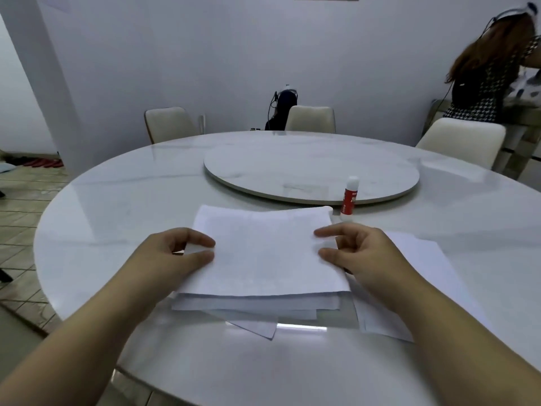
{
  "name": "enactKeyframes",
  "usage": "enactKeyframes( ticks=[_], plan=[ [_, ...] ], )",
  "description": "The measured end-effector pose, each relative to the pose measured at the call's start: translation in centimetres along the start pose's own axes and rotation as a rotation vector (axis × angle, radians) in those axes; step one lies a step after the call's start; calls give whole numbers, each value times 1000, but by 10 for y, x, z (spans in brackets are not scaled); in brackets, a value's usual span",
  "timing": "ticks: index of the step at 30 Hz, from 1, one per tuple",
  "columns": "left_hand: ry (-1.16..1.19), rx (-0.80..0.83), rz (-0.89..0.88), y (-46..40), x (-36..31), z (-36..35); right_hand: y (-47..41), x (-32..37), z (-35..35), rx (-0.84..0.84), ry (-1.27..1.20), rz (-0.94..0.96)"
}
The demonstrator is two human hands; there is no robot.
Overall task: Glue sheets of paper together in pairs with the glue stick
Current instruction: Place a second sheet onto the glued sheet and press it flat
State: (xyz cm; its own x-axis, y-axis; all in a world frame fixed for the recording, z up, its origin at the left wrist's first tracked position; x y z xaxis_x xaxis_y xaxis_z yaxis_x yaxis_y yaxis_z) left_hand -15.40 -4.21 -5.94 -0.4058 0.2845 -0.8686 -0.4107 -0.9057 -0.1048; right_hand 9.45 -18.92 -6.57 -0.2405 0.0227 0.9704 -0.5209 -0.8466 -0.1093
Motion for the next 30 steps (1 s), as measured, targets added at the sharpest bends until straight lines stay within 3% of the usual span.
enactKeyframes(
  ticks=[7,17,30],
  plan=[
    [-300,-47,-69,-4,12,1,-1,-7,-7,7,126,-18],
    [-343,-91,-127,1,12,1,-6,-9,-10,5,320,56],
    [-393,-68,-146,4,9,0,-6,-10,-10,14,343,43]
  ],
)
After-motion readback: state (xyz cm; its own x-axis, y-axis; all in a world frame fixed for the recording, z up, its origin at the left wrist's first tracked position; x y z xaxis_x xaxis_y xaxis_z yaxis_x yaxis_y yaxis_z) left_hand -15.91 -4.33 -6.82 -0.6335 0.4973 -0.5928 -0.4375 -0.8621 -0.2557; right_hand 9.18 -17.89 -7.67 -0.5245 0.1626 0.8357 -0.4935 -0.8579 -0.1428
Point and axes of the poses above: each hand's wrist, its own y-axis away from the middle knuckle, its own z-axis out of the back of the hand, x = y × z, the point moved 8 cm from there along -y, towards the middle knuckle, and after that the axes turned 6 degrees about -y, right-handed, at the moved point
